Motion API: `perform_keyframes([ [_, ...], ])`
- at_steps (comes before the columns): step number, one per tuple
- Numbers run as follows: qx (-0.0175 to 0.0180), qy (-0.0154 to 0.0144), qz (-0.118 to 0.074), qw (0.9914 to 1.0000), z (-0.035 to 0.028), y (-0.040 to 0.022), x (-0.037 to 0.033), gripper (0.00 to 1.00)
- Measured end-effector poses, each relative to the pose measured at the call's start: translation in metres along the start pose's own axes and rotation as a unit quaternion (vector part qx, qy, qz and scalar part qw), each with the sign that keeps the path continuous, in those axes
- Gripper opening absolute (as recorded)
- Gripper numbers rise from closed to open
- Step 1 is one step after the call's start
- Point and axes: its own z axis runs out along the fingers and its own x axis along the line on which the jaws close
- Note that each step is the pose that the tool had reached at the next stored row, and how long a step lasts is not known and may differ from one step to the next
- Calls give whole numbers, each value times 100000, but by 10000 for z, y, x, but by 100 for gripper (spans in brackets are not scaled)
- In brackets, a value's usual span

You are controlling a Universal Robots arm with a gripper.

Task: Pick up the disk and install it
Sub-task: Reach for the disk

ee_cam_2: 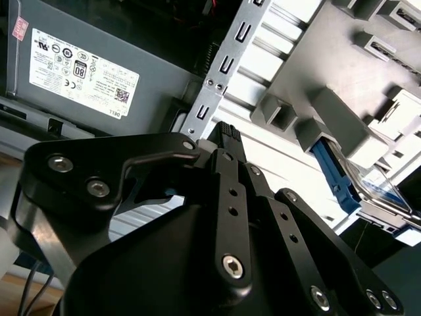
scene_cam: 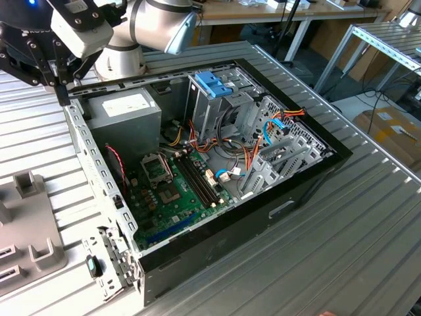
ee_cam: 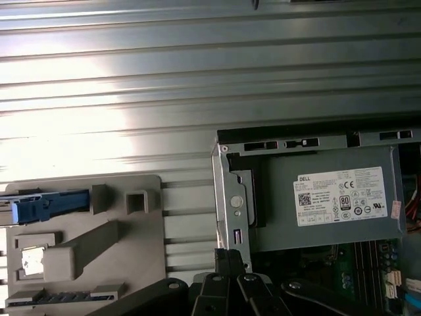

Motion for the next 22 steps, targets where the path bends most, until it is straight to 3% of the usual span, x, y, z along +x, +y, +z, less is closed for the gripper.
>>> perform_keyframes([
  [2,-3,-3,2,100000,-1,-3,43,11],
  [9,-3,-3,12,100000,-1,-4,63,11],
  [13,-4,-6,2,100000,-3,-10,192,11],
  [22,-1,0,4,100000,-4,-11,216,11],
])
